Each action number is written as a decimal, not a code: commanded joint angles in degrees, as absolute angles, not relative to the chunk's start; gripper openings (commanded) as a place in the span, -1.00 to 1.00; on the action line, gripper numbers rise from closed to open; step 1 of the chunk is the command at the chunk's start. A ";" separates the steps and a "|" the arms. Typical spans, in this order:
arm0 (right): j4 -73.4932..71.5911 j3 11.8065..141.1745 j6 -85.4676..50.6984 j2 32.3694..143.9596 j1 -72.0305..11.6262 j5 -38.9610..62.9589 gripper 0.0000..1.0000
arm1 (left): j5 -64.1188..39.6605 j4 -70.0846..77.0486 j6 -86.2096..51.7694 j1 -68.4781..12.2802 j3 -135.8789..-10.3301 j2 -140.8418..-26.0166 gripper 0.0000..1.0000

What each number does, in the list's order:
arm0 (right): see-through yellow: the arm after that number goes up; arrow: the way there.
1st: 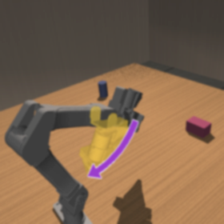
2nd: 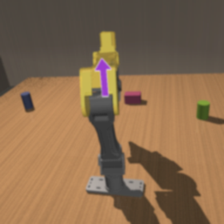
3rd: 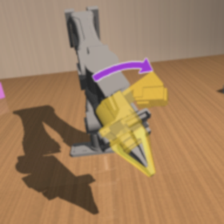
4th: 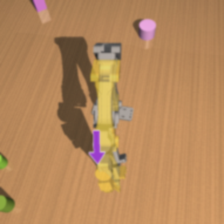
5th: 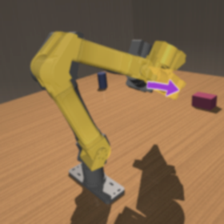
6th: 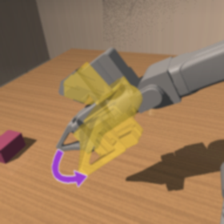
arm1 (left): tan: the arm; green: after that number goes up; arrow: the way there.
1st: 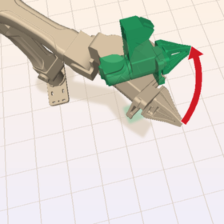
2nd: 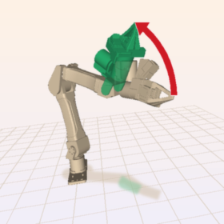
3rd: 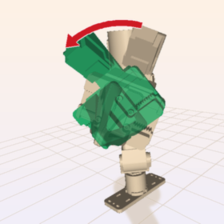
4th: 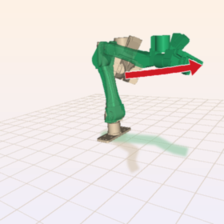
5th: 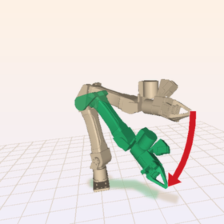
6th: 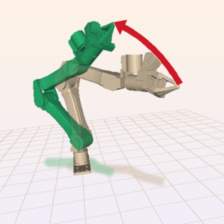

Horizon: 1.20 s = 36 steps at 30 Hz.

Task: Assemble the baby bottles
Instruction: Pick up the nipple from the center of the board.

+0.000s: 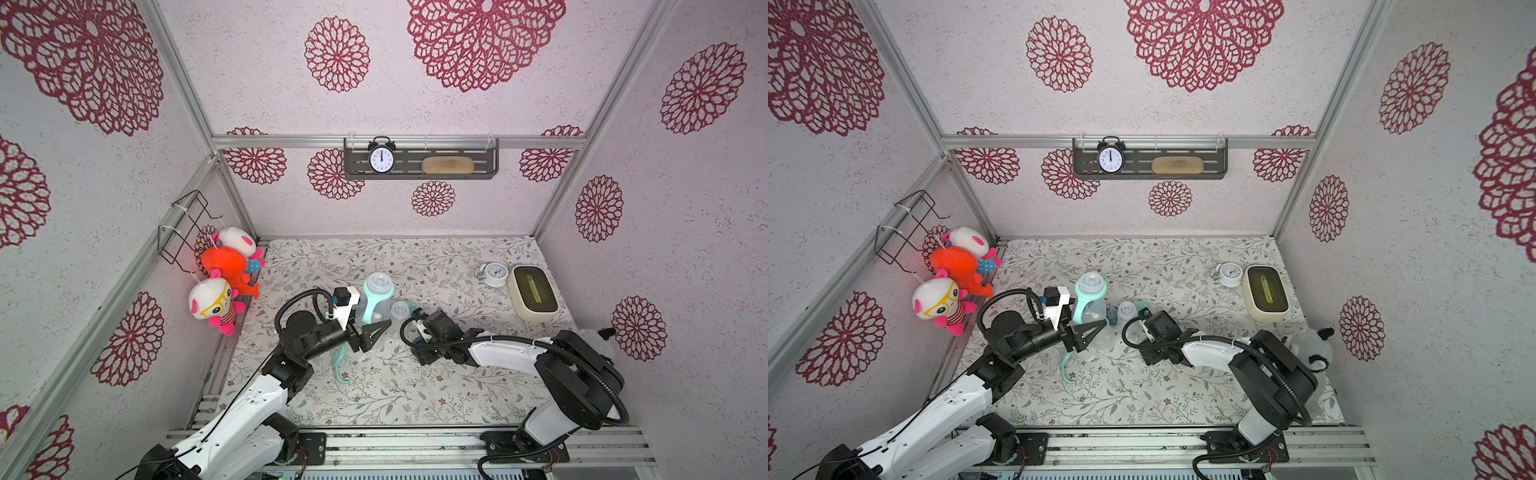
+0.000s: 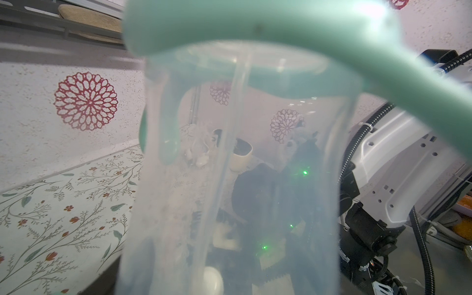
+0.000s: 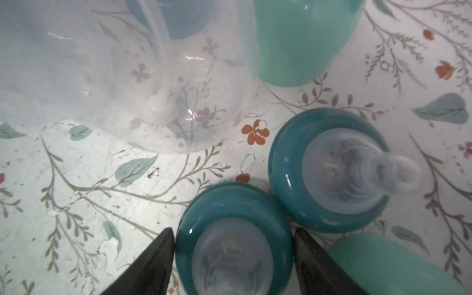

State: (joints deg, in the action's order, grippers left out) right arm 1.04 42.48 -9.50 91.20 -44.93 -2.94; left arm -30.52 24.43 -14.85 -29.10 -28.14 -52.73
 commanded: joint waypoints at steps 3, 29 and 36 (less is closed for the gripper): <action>1.10 42.01 -8.84 92.44 -44.73 -4.13 0.48 | -30.34 24.96 -14.62 -28.87 -29.92 -52.56 -1.00; 8.67 41.39 -13.09 81.56 -45.78 -2.40 0.30 | -31.51 25.05 -13.36 -28.84 -30.14 -55.06 -1.00; 16.20 46.03 -15.19 74.39 -44.12 2.56 0.23 | -31.86 25.84 -12.78 -29.53 -29.60 -57.19 -1.00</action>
State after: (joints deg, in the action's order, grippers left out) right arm 11.84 42.78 -13.15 77.87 -45.28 -0.16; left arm -31.09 24.14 -14.15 -29.19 -28.36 -56.90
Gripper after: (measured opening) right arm 0.700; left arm 0.808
